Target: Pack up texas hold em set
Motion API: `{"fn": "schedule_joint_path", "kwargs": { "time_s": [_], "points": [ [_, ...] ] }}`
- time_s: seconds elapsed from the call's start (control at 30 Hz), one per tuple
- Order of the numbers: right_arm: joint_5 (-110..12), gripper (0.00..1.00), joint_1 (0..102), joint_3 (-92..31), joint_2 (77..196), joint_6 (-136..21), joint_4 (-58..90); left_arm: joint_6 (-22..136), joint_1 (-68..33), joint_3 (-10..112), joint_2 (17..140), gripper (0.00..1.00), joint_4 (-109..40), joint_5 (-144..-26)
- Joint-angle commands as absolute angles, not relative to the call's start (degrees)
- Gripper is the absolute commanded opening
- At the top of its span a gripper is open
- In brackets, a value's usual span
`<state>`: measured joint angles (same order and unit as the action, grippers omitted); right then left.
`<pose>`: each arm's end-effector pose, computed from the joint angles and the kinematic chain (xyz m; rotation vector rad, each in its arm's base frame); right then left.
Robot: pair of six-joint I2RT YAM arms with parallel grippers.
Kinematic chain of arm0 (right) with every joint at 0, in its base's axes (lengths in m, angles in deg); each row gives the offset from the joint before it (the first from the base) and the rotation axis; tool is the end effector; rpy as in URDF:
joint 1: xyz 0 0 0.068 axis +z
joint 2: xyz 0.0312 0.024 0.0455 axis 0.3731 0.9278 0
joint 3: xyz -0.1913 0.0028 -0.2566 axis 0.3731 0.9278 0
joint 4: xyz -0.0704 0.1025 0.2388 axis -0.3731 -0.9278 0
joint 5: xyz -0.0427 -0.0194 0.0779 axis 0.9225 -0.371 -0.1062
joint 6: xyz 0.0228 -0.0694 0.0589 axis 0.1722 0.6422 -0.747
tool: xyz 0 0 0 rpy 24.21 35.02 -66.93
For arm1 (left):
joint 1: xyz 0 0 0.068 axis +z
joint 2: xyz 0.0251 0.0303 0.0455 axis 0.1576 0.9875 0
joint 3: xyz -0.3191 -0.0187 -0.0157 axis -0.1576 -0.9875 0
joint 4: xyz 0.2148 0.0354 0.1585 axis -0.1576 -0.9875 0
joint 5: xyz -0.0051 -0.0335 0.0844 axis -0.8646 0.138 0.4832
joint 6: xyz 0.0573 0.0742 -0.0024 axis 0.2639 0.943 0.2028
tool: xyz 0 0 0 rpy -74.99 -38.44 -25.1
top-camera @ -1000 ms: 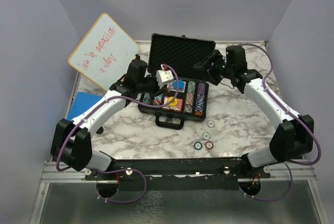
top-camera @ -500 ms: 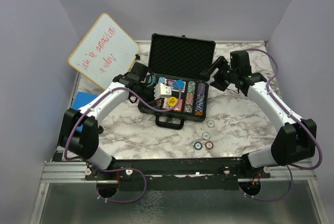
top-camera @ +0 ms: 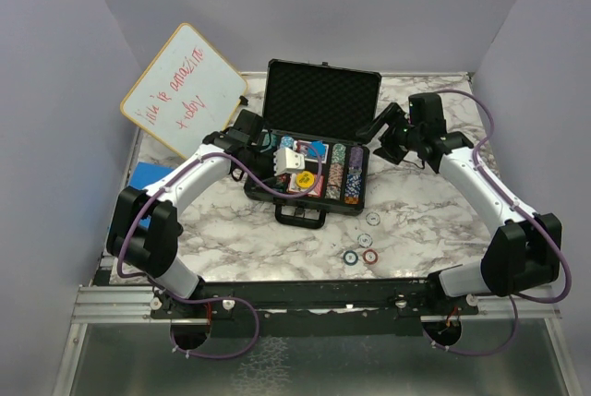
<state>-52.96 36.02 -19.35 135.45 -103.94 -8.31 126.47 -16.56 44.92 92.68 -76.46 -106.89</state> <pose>0.3319 0.1011 0.3076 0.7032 2.3023 0.8204 0.2897 -0.1862 0.2486 1.7868 1.7707 -0.4885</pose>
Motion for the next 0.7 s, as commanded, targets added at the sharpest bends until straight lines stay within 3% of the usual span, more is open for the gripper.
{"fn": "schedule_joint_path", "kwargs": {
  "time_s": [0.0,0.67],
  "points": [
    [-52.15,0.74,35.36,-18.38,134.34,-103.28,-8.38,128.53,-16.51,44.98,91.13,0.00,-75.29,-104.62],
    [-52.90,0.73,35.18,-17.18,134.57,-102.95,-8.12,128.89,-16.47,44.80,93.29,0.00,-74.82,-106.14]
  ]
}}
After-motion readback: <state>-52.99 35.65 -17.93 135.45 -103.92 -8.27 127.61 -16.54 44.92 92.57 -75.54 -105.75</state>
